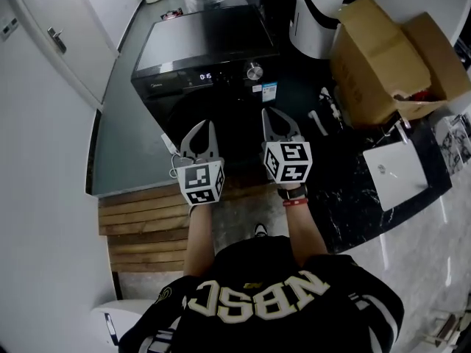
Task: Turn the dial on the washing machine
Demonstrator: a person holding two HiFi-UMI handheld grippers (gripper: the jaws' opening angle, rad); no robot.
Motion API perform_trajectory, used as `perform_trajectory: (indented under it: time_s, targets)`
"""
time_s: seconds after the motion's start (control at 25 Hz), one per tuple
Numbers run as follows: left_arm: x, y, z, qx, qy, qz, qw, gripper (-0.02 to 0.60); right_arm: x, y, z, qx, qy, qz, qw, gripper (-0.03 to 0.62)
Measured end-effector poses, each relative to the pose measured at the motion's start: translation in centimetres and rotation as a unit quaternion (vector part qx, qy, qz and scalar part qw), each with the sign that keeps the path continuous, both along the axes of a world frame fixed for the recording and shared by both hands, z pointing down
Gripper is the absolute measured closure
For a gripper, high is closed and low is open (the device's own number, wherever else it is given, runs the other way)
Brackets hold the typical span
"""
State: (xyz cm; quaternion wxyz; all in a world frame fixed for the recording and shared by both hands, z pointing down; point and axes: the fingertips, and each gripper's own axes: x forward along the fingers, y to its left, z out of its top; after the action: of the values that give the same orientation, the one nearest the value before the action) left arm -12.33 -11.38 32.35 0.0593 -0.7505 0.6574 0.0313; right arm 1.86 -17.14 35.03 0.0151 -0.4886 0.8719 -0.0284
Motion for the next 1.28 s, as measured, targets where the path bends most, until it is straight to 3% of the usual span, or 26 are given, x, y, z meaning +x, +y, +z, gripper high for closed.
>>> perform_trajectory:
  time_s: [0.36,0.76,0.92,1.28]
  targets:
    - [0.4,-5.7,2.4,-0.015,0.010,-0.015,0.9997,0.570,-0.7,-6.1,2.2,-0.007,0.024,-0.033,0.999,0.586]
    - [0.0,-11.7,4.1,-0.033,0.020,0.012,0.9992,0.569,-2.2,-12.6,3.6,-0.006,0.060,-0.016,0.998,0.583]
    - [-0.7,-13.9,4.5,-0.035,0.021,0.023,0.9989,0.569,-3.0,-15.4,3.7,0.003,0.077,-0.006,0.997,0.560]
    - [-1.7,-17.4,5.8,-0.048,0.022,0.047,0.9975,0.569,-5.1,-20.0,3.8,0.032,0.177,-0.013,0.984,0.465]
